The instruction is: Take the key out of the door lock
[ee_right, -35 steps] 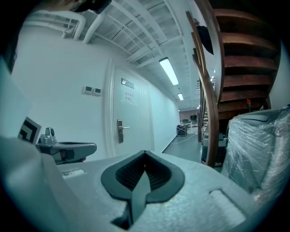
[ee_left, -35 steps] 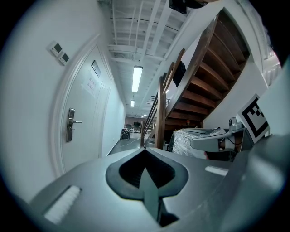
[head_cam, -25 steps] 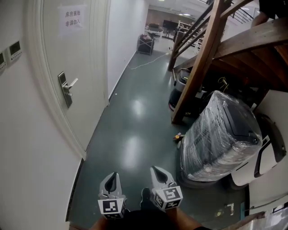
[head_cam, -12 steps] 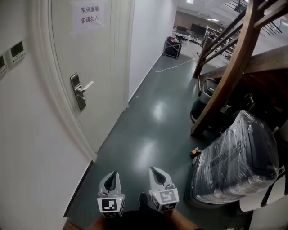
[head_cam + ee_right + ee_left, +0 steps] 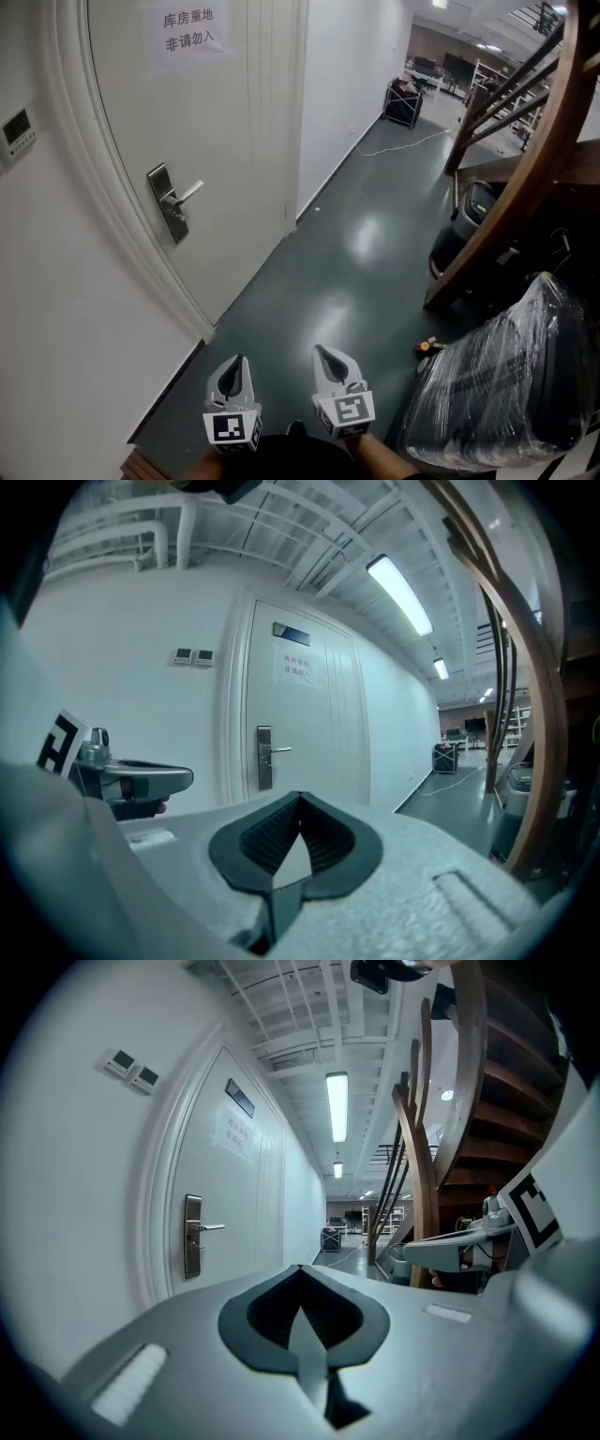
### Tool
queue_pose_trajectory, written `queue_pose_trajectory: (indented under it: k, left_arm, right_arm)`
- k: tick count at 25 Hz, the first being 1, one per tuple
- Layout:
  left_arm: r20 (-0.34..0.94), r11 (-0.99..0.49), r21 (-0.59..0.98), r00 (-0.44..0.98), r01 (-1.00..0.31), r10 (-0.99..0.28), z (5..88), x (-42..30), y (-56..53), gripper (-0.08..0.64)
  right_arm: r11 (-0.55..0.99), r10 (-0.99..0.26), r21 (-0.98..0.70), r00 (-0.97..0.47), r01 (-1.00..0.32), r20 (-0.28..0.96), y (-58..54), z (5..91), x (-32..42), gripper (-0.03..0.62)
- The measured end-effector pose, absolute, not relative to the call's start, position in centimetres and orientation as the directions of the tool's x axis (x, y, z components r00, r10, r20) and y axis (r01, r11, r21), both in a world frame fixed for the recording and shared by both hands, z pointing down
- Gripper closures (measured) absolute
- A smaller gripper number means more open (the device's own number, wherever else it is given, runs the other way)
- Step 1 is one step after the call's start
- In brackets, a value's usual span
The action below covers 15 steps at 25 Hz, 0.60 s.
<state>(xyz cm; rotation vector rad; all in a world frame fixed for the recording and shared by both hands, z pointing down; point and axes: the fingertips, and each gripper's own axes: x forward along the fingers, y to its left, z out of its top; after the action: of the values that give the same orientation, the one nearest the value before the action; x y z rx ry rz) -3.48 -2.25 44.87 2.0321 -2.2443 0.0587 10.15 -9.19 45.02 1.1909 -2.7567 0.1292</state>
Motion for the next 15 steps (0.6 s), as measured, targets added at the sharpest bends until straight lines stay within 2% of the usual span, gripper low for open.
queue_pose_trajectory:
  k: [15]
  left_arm:
    - [0.147,0.182,0.042,-0.174,-0.982,-0.974,46.4,-7.2,-9.8,0.541]
  right_arm:
    - [0.724,-0.67,-0.052,-0.719,-0.688,0.184,-16.9,46.6,7.3,0.6]
